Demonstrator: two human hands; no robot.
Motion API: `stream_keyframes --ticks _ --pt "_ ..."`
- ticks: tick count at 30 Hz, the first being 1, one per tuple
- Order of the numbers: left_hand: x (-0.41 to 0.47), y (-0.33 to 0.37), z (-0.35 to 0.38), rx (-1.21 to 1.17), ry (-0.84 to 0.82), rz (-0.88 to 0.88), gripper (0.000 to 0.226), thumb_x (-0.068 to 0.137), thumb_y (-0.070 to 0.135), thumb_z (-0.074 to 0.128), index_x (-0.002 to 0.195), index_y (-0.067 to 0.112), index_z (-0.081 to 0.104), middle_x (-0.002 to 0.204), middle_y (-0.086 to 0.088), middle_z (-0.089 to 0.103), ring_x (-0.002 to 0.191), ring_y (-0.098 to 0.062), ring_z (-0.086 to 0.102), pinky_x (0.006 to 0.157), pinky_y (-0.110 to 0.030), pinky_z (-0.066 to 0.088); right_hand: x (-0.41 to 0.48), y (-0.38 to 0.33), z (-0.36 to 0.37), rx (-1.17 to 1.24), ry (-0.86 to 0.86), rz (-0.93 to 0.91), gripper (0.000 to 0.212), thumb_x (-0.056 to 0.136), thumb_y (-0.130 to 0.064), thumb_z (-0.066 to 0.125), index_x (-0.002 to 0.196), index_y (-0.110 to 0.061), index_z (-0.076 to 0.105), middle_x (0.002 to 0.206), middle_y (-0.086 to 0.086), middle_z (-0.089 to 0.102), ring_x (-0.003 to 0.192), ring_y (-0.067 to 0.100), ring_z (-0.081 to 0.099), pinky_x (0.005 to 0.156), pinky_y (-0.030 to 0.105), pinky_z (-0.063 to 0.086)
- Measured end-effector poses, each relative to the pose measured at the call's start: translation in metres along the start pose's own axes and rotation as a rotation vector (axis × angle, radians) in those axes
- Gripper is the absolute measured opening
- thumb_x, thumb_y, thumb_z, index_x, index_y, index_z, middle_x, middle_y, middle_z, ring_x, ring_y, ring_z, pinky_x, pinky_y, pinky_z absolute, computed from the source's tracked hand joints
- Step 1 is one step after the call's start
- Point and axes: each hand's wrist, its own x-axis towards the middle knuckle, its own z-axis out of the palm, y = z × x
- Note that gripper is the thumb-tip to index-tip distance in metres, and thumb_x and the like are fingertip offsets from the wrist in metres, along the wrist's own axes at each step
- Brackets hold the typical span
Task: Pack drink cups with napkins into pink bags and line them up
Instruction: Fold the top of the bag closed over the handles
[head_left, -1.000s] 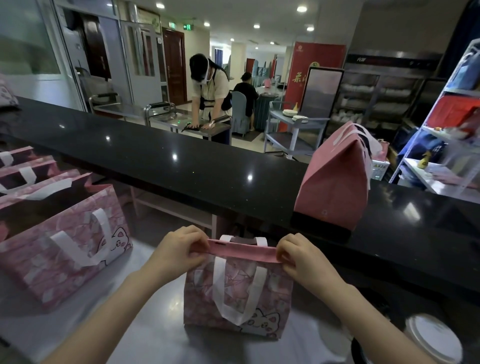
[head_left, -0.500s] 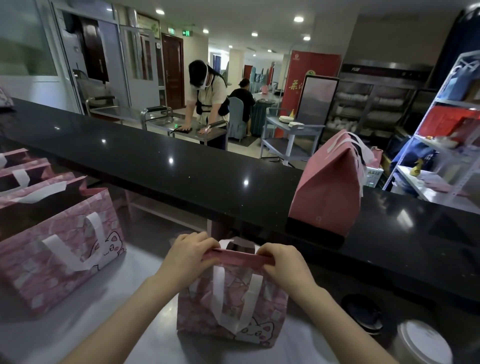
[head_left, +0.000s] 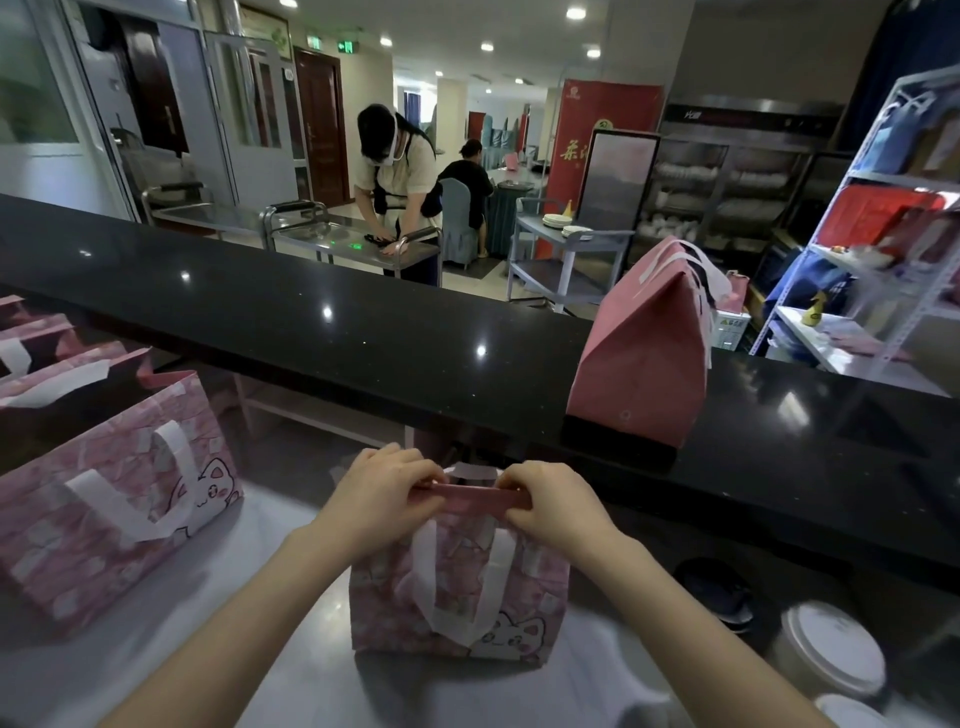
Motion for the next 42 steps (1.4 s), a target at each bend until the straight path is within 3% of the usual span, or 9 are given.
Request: stream_keyframes --ticks 3,10,17,20,24,28,33,38,42 --pt "0.006 0.019 0.005 0.032 -0.02 0.037 0.025 0.085 0.044 0.059 0.104 0.032 0.068 0.095 0.013 0.064 0.092 -0.011 0.054 0.081 -0.028 0.032 0.006 -0.014 0.005 0.043 0.003 -0.003 0.023 0.086 -0.031 0.067 0.11 -0.029 0.068 0.104 -0.007 0.068 0.095 0.014 0.062 0.083 0.036 0.053" --pt "0.009 0.03 0.024 0.087 0.034 -0.033 0.017 0.09 0.033 0.056 0.098 0.029 0.07 0.096 0.011 0.067 0.094 -0.011 0.059 0.086 -0.03 0.032 0.007 -0.017 0.021 0.035 0.076 0.015 0.016 0.09 -0.023 0.063 0.103 -0.025 0.072 0.1 -0.002 0.07 0.094 0.017 0.064 0.086 0.037 0.052" --pt "0.001 -0.007 -0.003 0.027 0.009 -0.011 0.026 0.08 0.046 0.071 0.1 0.029 0.071 0.094 0.013 0.069 0.091 -0.012 0.06 0.088 -0.033 0.037 0.002 0.019 -0.009 0.114 -0.036 0.031 0.019 0.079 -0.023 0.074 0.098 -0.026 0.073 0.094 -0.008 0.072 0.086 0.008 0.064 0.081 0.028 0.054" --pt "-0.015 -0.034 -0.02 -0.085 0.004 -0.142 0.022 0.076 0.032 0.079 0.096 0.025 0.073 0.089 0.011 0.07 0.085 -0.013 0.063 0.078 -0.027 0.044 -0.006 0.04 -0.023 0.133 -0.12 0.056 0.026 0.077 -0.016 0.077 0.102 -0.024 0.074 0.093 -0.01 0.071 0.083 -0.001 0.063 0.075 0.014 0.05" --pt "-0.028 -0.039 -0.023 -0.214 -0.013 -0.254 0.012 0.076 0.023 0.08 0.086 0.026 0.074 0.077 0.014 0.067 0.077 -0.008 0.062 0.068 -0.023 0.047 -0.005 0.042 -0.028 0.124 -0.147 0.035 0.023 0.078 -0.009 0.074 0.096 -0.023 0.076 0.086 -0.013 0.069 0.081 -0.002 0.063 0.074 0.013 0.053" --pt "-0.039 -0.031 -0.025 -0.109 0.041 -0.255 0.009 0.078 0.028 0.078 0.085 0.024 0.075 0.068 0.013 0.06 0.071 -0.011 0.056 0.064 -0.029 0.046 0.003 0.035 -0.019 0.029 -0.028 0.012 0.024 0.079 0.0 0.067 0.086 -0.021 0.077 0.078 -0.008 0.069 0.079 0.01 0.067 0.071 0.02 0.052" --pt "-0.058 -0.02 -0.033 -0.192 0.022 -0.286 0.006 0.077 0.03 0.078 0.079 0.027 0.074 0.065 0.017 0.062 0.065 -0.004 0.058 0.057 -0.02 0.042 0.012 0.024 -0.002 0.002 0.118 0.003 0.026 0.084 -0.001 0.058 0.094 -0.018 0.074 0.093 0.0 0.072 0.088 0.018 0.065 0.079 0.032 0.053" --pt "-0.08 -0.006 -0.033 -0.539 -0.013 -0.307 0.009 0.076 0.027 0.081 0.07 0.024 0.074 0.063 0.011 0.069 0.06 -0.003 0.061 0.055 -0.014 0.045 0.004 0.02 0.015 0.07 0.316 0.06 0.036 0.086 -0.013 0.067 0.121 -0.02 0.061 0.119 -0.001 0.062 0.11 0.017 0.057 0.093 0.031 0.048" --pt "-0.096 -0.015 -0.022 -0.807 -0.029 -0.429 0.029 0.093 0.036 0.059 0.075 0.021 0.076 0.078 0.003 0.074 0.078 -0.006 0.068 0.076 -0.021 0.05 -0.021 0.027 0.03 0.252 0.392 0.232 0.047 0.085 -0.021 0.07 0.13 -0.021 0.053 0.125 -0.001 0.058 0.113 0.016 0.056 0.094 0.031 0.046"
